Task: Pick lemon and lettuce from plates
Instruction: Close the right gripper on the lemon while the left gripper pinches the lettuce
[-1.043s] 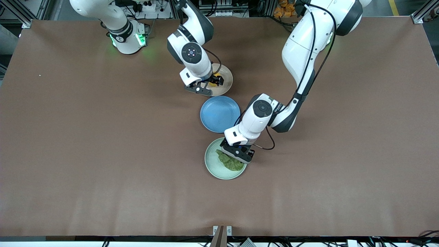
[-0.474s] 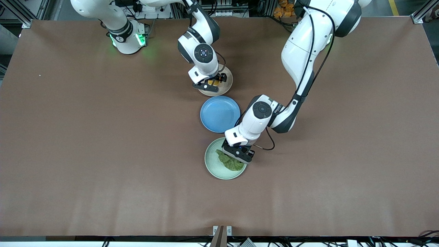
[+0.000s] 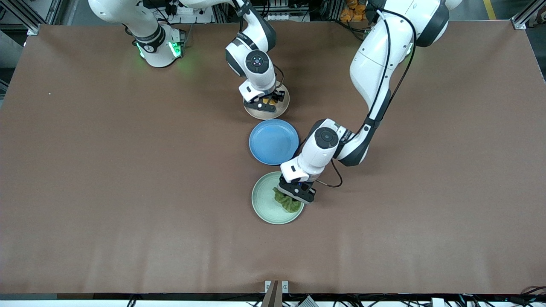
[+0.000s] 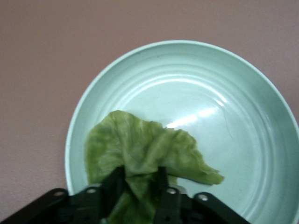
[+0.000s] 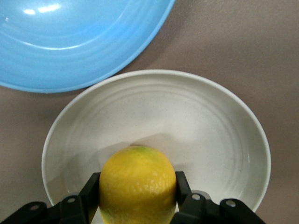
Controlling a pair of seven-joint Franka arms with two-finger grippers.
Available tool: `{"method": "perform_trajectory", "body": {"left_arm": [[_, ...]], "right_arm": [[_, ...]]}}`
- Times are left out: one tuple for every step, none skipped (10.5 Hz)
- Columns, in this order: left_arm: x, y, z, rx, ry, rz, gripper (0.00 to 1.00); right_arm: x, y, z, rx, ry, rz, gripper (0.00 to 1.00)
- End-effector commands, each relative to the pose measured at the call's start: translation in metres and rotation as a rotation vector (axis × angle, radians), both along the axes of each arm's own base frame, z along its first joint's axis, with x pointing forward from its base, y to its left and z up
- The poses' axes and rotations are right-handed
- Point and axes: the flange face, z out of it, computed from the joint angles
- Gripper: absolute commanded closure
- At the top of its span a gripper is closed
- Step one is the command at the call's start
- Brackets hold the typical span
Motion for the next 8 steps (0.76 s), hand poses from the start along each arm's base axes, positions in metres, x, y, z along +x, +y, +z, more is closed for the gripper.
{"method": "perform_trajectory", "body": {"left_arm": [[0.005,0.004,0.005,0.005,-0.017,0.018,0.72],[0.006,0.008,0.004,0.01,-0.013,0.02,0.73],[0.007,0.011,0.005,0.011,-0.012,0.024,0.76],[0.005,0.014,0.006,0.021,-0.004,0.023,0.78],[0.006,0.018,0.013,0.037,0.013,0.026,0.8],[0.008,0.021,0.023,0.06,0.038,0.029,0.8],[0.009,0.021,0.034,0.069,0.049,0.029,0.8],[0.011,0.023,0.045,0.075,0.06,0.034,0.8]], "right_arm": [[0.023,-0.017,0.014,-0.012,0.009,-0.038,1.0],[0.041,-0.033,0.024,-0.022,0.018,-0.025,1.0],[0.061,-0.052,0.034,-0.025,0.023,0.002,1.0],[0.078,-0.07,0.045,-0.03,0.037,0.017,1.0],[0.093,-0.09,0.06,-0.041,0.068,0.023,1.0],[0.114,-0.111,0.076,-0.052,0.085,0.027,1.0],[0.133,-0.132,0.09,-0.082,0.089,0.026,1.0],[0.148,-0.153,0.095,-0.131,0.075,0.034,1.0]]}}
